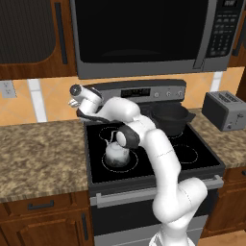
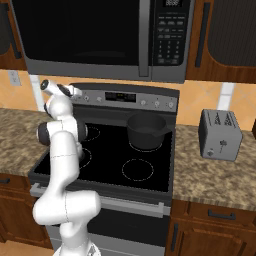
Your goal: Pick the kettle from the counter and place it on a stove burner. Then turn the burner on.
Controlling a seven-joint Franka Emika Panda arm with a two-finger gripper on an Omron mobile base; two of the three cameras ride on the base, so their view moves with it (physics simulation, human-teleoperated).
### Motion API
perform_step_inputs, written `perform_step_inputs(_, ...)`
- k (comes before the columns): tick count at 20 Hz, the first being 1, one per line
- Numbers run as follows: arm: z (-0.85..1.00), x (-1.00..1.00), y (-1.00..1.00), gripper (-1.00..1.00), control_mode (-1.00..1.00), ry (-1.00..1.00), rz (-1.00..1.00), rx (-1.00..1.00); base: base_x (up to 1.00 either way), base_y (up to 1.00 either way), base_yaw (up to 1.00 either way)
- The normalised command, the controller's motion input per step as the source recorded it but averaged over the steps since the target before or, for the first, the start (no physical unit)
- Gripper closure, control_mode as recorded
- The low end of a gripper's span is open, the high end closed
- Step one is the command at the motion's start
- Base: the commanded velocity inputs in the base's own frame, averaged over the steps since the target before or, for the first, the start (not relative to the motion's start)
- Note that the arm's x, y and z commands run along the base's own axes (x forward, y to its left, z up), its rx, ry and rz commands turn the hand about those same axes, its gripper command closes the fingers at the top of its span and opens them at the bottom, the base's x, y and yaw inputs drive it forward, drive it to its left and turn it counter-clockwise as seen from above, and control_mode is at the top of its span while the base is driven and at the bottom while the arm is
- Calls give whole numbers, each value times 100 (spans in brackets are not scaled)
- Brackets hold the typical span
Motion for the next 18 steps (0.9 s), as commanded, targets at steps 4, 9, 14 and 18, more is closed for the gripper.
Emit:
perform_step_inputs(4,0,43,17,100,-100,0,-5,0,0,0,0)
perform_step_inputs(9,0,1,0,100,-100,0,0,0,0,0,0)
perform_step_inputs(14,0,0,0,100,-100,-5,0,0,0,0,0)
perform_step_inputs(18,0,0,0,100,-100,-28,16,-4,0,0,0)
